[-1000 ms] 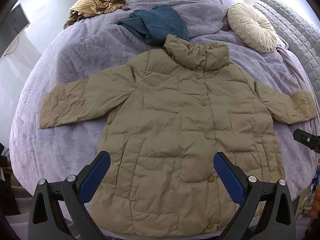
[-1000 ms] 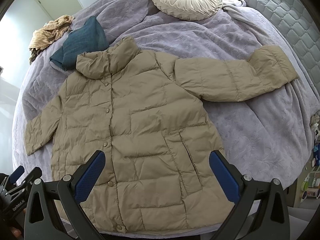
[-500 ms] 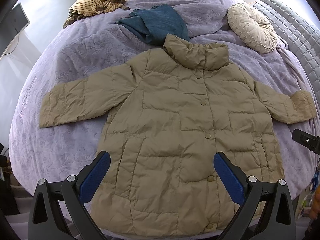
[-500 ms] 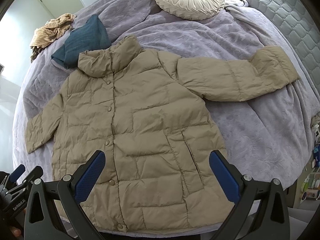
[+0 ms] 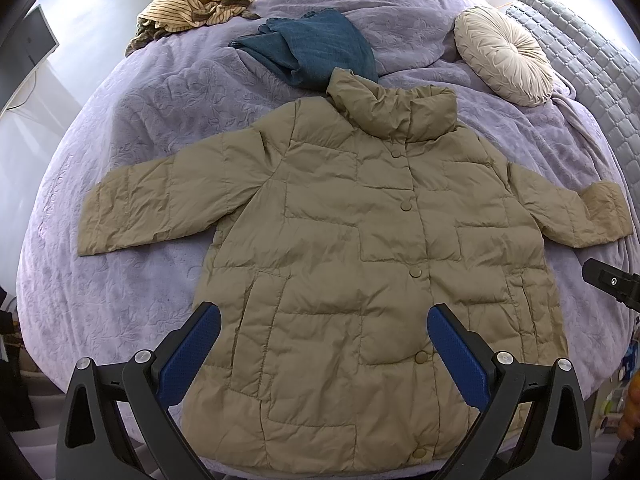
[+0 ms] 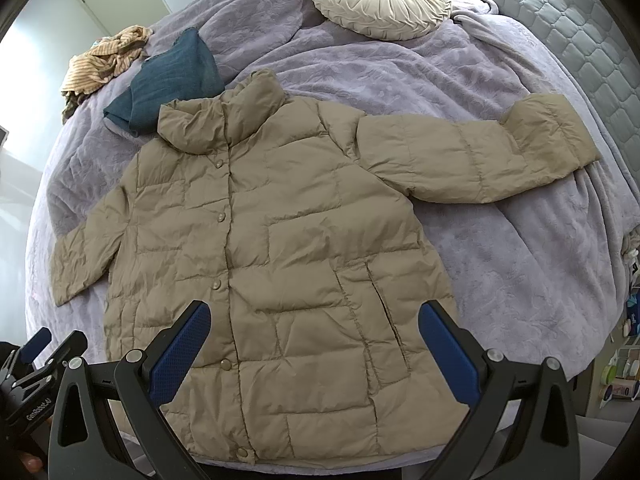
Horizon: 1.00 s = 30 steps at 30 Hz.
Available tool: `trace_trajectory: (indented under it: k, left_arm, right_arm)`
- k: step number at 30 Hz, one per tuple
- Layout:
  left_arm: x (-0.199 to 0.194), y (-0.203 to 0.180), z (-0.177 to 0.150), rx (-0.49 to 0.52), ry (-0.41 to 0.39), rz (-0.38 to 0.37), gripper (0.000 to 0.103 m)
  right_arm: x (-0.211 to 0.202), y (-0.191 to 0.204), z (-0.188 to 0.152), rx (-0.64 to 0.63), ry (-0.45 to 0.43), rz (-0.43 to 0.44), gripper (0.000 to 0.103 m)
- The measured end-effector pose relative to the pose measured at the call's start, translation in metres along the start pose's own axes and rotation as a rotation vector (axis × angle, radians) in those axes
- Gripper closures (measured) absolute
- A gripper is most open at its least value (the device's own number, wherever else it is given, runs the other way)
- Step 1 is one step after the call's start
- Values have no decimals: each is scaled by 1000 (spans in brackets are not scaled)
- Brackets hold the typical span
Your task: Fold large clothes
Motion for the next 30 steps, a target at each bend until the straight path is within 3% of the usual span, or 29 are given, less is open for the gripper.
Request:
trace_trajectory:
  k: [30]
  left_arm:
    - [4,21,0,-54,9,-21,0]
  right_arm:
    - [5,21,-4,-27,26,-8,0]
Point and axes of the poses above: each gripper's, at about its wrist camera, not at the fingertips, and x roughly the way its jaws point, y to its left, z to its top, the point moved 9 cm from there along x, roughly the way its jaws point, and after that the axes turned 8 degrees about -z, right-handed, at the moved point
